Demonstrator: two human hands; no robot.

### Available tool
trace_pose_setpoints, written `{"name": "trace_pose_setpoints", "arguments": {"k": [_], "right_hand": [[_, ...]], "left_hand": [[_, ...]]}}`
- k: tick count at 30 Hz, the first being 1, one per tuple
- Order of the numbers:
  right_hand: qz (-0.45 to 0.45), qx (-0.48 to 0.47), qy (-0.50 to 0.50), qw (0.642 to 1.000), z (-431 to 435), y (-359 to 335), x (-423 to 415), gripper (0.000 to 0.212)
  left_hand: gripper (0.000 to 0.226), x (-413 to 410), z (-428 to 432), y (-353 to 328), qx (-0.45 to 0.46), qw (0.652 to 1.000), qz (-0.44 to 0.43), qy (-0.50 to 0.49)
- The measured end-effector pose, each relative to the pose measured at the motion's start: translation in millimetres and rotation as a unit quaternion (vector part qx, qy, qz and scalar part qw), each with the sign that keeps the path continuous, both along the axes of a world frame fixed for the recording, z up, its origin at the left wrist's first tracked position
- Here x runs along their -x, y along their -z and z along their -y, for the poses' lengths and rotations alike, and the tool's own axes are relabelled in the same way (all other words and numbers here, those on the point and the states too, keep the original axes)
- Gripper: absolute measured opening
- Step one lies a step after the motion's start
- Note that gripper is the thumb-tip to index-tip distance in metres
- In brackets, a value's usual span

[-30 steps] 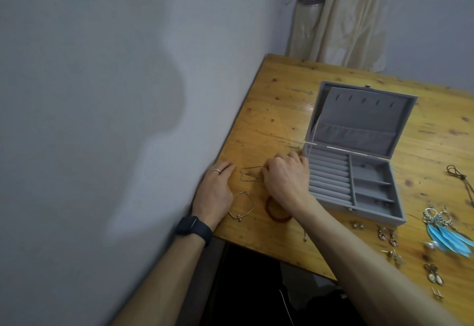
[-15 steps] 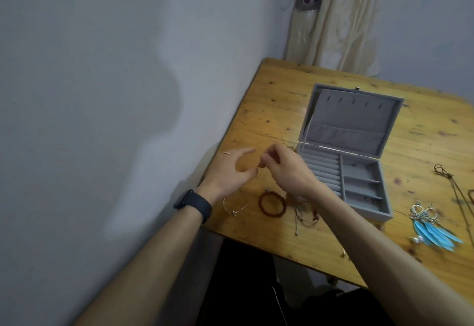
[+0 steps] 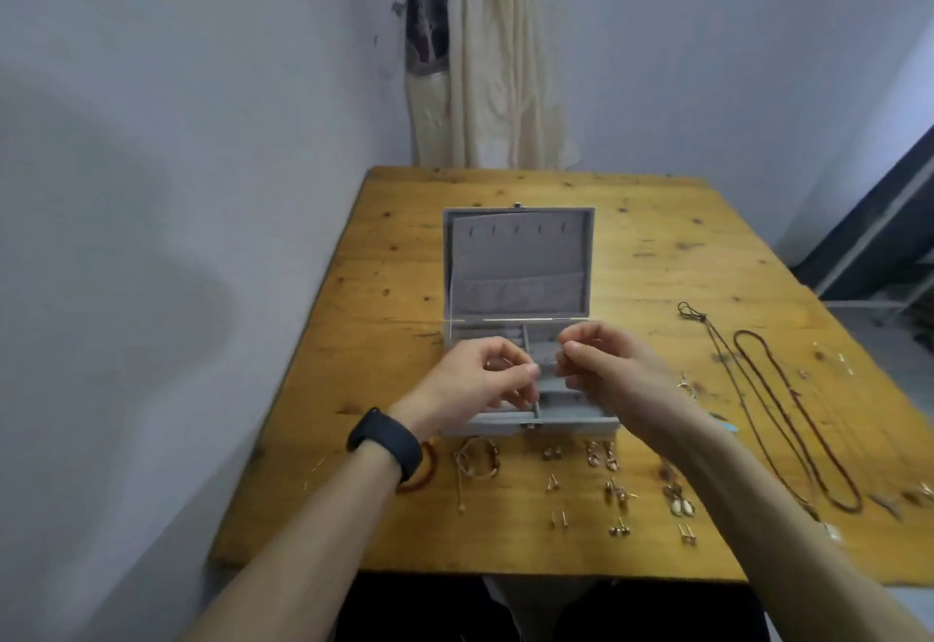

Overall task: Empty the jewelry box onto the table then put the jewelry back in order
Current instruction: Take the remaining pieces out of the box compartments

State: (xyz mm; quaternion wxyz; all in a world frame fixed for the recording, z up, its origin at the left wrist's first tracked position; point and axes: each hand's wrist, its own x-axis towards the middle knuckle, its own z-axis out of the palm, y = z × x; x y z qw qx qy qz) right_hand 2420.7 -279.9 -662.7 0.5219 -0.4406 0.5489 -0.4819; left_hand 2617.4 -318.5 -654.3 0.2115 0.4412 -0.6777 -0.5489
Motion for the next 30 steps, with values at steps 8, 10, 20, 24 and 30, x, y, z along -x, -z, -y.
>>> {"name": "trace_pose_setpoints", "arguments": {"k": [8,10,20,24,30], "right_hand": [[-0.091,0.023,0.049,0.994,10.5,1.7,40.9,0.007],[-0.255,0.04,0.061,0.964,14.5,6.7,44.1,0.007],[-0.667,0.155,-0.027,0.729,15.5,40.5,39.0,0.016],[-0.701,0.18,-0.069,0.687,17.9,44.3,39.0,0.019],[-0.656,0.163,-0.047,0.736,11.6,46.7,35.6,0.025]], "left_hand": [[0.012,33.3,17.1,24.8,0.078,0.992,0.074,-0.068],[0.013,39.1,17.5,27.7,0.16,0.972,0.156,-0.073],[0.022,60.3,22.6,33.4,0.338,0.853,0.398,-0.019],[0.026,58.2,23.2,31.5,0.332,0.843,0.423,0.005],[0.027,25.9,11.6,23.1,0.306,0.891,0.335,0.005]]}}
